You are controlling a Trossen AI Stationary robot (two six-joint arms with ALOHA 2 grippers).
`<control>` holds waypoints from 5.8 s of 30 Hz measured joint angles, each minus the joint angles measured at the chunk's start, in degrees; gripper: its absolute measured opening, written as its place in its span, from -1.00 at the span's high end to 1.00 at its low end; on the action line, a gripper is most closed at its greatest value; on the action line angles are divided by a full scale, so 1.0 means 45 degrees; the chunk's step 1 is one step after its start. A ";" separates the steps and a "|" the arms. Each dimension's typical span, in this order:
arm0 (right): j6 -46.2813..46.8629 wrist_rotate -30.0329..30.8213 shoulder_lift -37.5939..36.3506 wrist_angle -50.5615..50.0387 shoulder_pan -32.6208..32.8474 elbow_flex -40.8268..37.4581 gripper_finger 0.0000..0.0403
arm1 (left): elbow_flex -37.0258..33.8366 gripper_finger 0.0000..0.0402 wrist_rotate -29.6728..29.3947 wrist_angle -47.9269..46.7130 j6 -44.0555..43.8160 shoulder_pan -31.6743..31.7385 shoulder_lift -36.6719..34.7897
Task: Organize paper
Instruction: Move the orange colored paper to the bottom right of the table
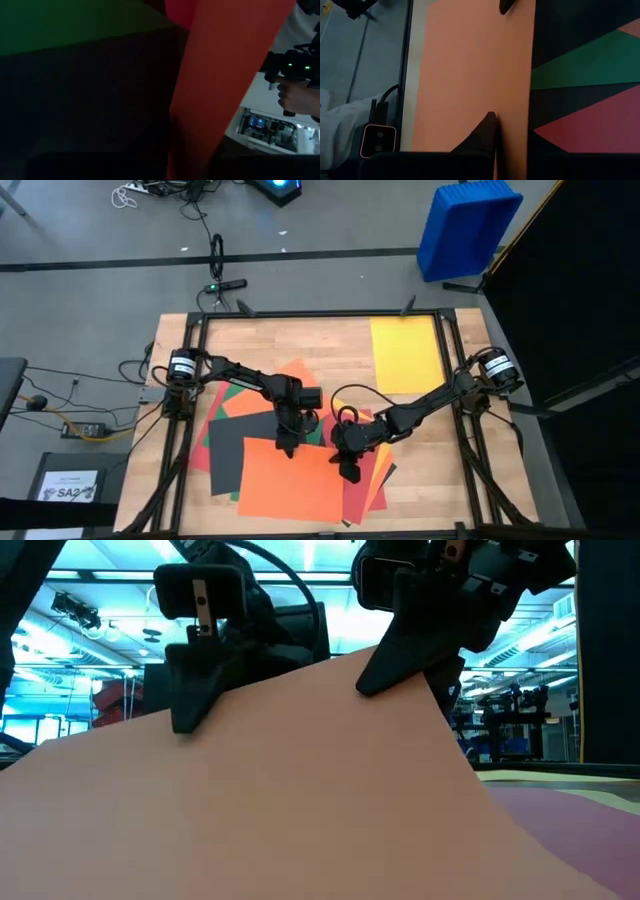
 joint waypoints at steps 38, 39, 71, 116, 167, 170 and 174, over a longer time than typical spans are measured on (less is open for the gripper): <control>-0.0804 0.3046 -0.3551 -0.5017 0.0859 0.0005 0.10 | -0.0005 1.00 0.6065 -0.0405 0.0478 0.0747 0.0204; -0.0756 0.3355 -0.3807 -0.5278 0.0962 0.0005 0.10 | -0.0005 1.00 0.6172 -0.0375 0.0473 0.0797 0.0202; 0.4712 1.1071 -0.5605 -0.5603 0.4776 -0.3094 0.09 | 0.1144 1.00 0.5262 1.1017 -0.6667 0.3991 0.0190; 0.4206 1.3312 -0.8694 -0.6008 0.5892 -0.2827 0.10 | 0.1015 1.00 0.0165 1.1502 -0.9124 0.4757 0.0200; 1.5781 1.3707 -0.8353 -0.8325 0.6498 -0.6324 0.17 | 0.1015 1.00 -0.1093 1.0846 -0.8330 0.6363 0.0200; 1.7403 1.4376 -0.7283 -0.6634 0.7071 -0.7055 0.17 | 0.1015 1.00 -0.0941 1.0826 -0.8335 0.6324 0.0204; 1.9287 1.4290 -0.5970 -0.6309 0.7266 -0.7193 0.17 | 0.1015 1.00 -0.0904 1.0822 -0.8397 0.6080 0.0204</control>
